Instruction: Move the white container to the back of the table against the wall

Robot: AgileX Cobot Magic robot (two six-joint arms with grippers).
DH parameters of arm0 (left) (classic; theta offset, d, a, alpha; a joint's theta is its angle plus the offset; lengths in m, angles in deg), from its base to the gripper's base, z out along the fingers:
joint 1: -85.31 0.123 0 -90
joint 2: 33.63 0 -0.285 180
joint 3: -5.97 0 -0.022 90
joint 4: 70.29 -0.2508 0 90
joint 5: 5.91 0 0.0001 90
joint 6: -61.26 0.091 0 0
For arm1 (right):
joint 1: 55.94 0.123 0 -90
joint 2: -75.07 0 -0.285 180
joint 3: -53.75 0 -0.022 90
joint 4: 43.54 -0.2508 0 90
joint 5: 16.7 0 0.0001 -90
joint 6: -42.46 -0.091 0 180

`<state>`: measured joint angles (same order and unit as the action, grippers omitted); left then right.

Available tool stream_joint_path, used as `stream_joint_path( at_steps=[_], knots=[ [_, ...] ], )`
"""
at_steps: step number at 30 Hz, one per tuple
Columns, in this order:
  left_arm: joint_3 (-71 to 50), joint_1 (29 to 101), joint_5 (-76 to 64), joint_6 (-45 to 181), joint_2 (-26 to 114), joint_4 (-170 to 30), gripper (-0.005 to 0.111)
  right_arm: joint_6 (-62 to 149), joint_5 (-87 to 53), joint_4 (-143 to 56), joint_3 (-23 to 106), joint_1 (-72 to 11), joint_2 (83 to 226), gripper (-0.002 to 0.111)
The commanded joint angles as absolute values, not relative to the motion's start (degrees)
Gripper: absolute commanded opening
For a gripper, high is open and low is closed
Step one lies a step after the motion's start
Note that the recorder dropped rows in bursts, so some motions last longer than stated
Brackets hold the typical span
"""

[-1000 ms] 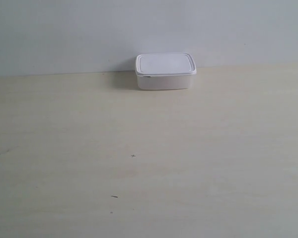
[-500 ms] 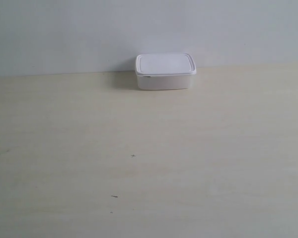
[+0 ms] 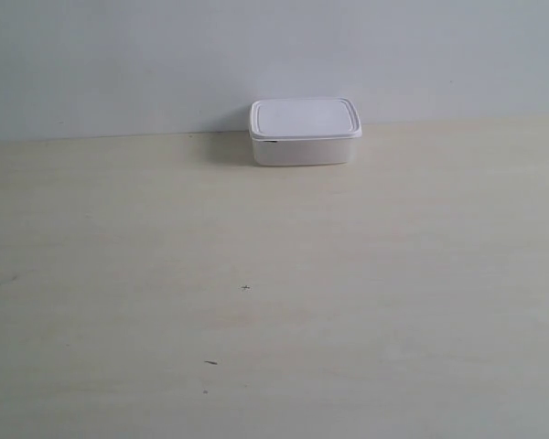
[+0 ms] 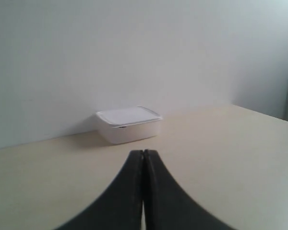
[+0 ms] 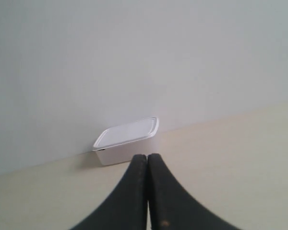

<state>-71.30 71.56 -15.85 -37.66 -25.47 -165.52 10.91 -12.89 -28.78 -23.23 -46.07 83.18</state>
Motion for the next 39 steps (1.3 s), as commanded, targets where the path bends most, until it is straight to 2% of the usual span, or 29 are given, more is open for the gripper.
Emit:
stream_joint_path(
  at_steps=[1,5,14,35,39],
  knots=[
    [-71.2,80.5,-15.9,-37.7,-25.8,-165.7,0.000,11.0,-13.2,-28.4,-23.5,-51.5,82.9,0.000],
    [-71.2,87.5,-15.9,-37.7,-25.8,-165.7,0.000,11.0,-13.2,-28.4,-23.5,-55.6,82.9,0.000],
    [-71.2,93.6,-16.1,-37.7,-25.8,-165.7,0.000,11.0,-13.2,-28.4,-23.5,-59.9,82.9,0.000],
    [-71.2,94.0,-18.7,-37.7,-25.8,-166.8,0.000,11.0,-12.9,-28.5,-23.5,-59.9,82.9,0.000],
    [-71.2,94.0,-18.5,-37.0,-25.8,-170.2,0.000,11.0,-6.6,-28.4,-23.5,-59.9,82.9,0.000]
  ],
)
